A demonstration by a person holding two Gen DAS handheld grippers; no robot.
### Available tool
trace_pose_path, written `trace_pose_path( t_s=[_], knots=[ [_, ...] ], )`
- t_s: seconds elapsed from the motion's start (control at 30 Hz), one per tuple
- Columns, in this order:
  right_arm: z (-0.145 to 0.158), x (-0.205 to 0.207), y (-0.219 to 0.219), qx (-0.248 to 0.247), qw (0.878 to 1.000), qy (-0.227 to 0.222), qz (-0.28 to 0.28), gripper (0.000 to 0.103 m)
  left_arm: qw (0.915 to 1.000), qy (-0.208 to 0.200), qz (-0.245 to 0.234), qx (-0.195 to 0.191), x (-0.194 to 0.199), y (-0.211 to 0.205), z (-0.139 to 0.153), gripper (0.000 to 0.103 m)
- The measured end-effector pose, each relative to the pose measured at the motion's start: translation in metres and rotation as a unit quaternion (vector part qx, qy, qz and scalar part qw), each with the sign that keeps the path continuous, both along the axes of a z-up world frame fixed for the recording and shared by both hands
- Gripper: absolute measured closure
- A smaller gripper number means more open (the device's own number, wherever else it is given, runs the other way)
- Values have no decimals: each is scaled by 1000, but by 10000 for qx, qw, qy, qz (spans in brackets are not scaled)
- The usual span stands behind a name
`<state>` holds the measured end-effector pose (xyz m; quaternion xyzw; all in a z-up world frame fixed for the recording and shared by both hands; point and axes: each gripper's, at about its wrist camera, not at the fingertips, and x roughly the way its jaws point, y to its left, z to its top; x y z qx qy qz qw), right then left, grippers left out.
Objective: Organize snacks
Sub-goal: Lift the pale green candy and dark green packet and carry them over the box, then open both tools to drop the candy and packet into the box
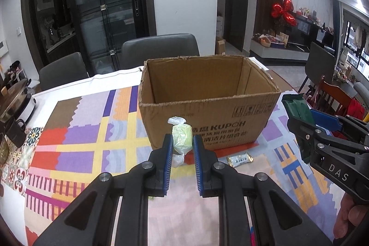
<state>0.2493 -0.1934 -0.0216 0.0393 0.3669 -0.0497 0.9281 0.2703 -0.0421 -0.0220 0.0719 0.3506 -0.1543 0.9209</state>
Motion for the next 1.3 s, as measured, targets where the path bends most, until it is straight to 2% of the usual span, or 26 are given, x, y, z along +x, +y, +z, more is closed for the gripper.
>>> trace_pose_path(
  t_s=[0.67,1.3],
  knots=[
    [35,54,-6,-72,9993,-314,203,57,9997,-221,-83,-82,50,-13,28,84],
    [33,105,-13,-5,9990,-280,335,57,9996,-256,-67,-101,96,-20,32,84]
  ],
)
